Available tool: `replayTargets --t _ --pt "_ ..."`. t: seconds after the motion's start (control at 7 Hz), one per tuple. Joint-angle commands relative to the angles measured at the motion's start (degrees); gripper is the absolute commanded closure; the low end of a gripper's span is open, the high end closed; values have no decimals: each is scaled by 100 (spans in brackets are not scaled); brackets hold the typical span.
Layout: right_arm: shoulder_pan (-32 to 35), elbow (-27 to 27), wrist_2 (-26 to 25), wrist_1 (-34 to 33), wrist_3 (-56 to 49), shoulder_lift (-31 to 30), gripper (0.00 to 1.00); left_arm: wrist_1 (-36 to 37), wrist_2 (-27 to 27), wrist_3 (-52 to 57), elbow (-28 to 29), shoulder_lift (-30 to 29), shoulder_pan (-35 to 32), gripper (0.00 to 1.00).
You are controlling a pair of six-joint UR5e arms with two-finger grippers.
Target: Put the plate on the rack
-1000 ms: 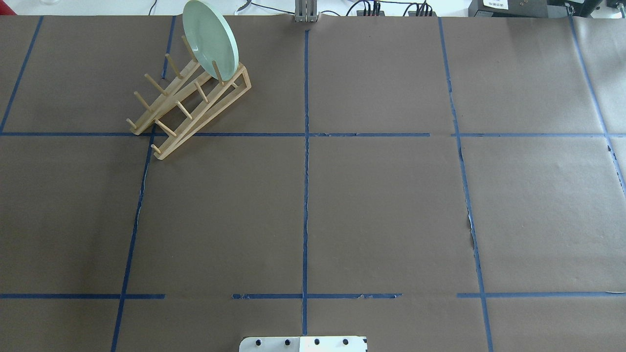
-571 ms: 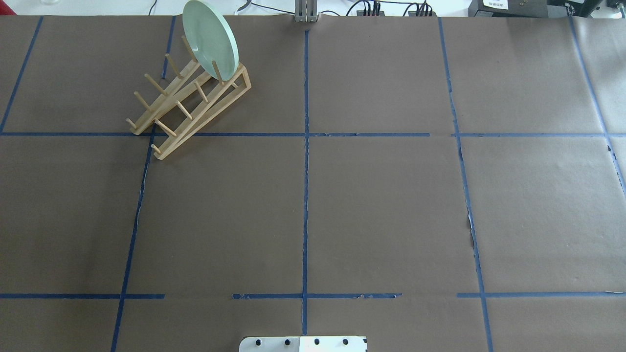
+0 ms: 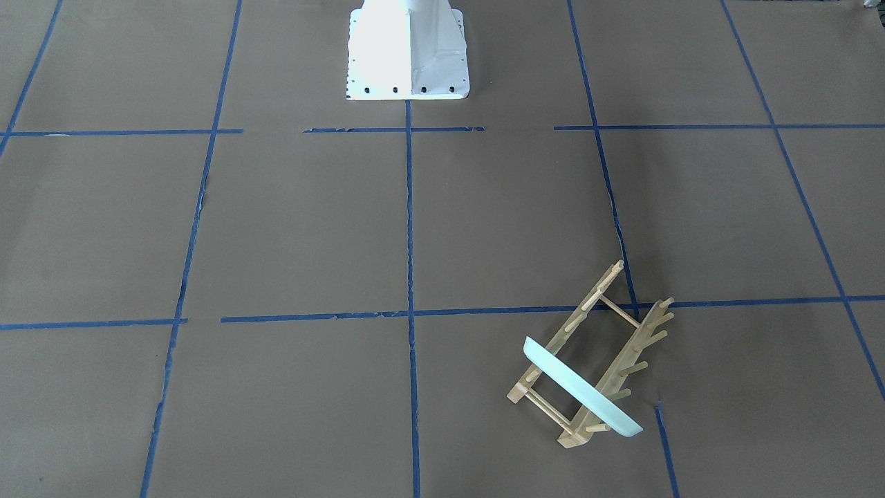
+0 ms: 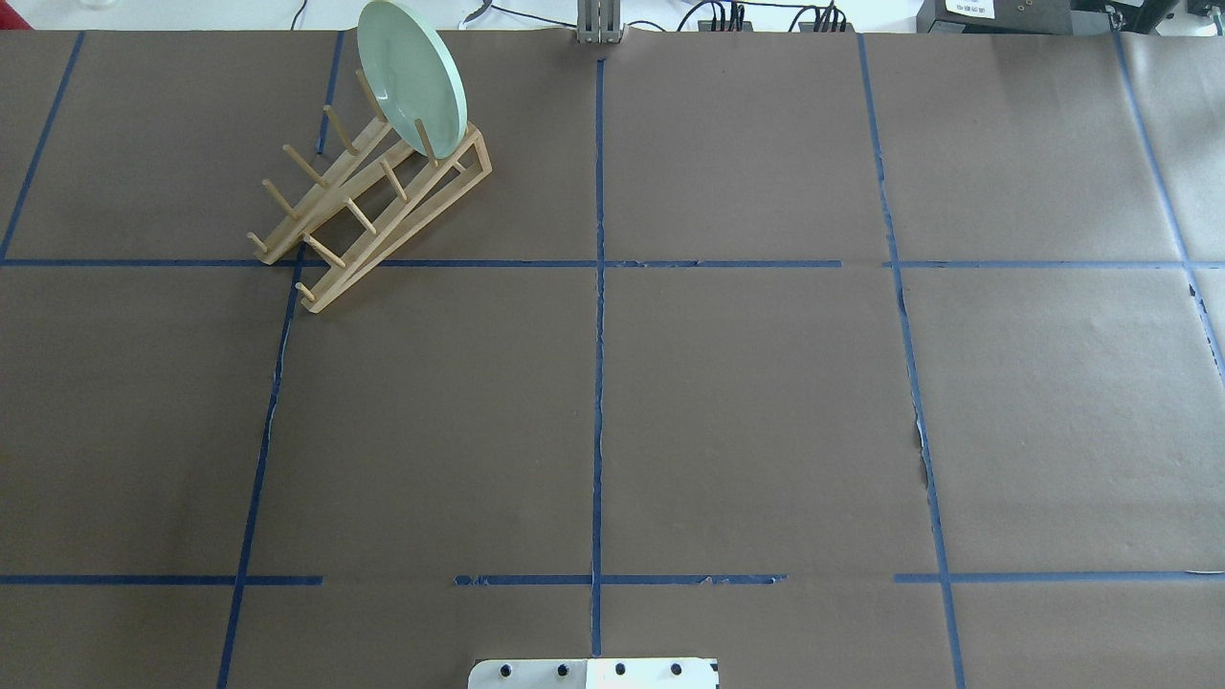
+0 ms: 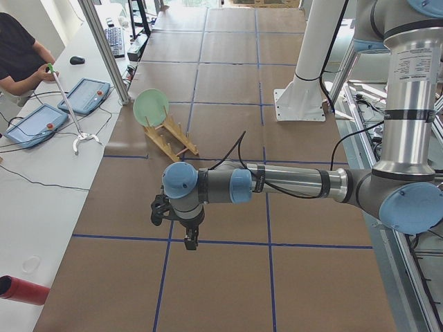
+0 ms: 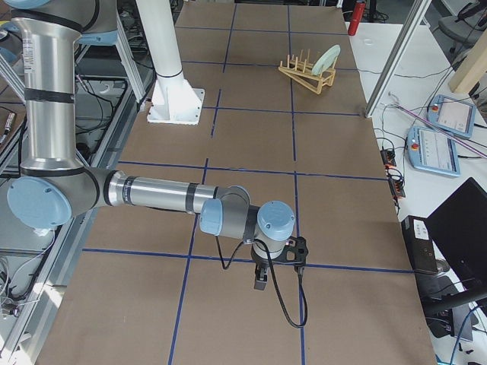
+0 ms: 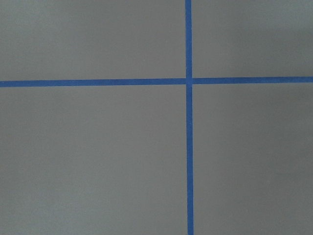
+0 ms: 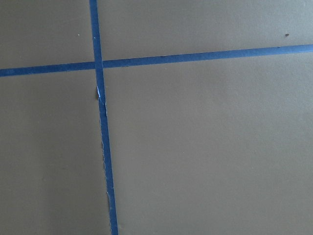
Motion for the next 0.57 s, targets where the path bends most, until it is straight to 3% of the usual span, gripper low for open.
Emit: replayTargets --t 0.0,0.43 --pt "0 4 0 0 -4 0 0 9 -3 6 9 -26 -13 0" --pt "0 4 0 0 -4 0 0 0 -20 6 35 -52 -13 0"
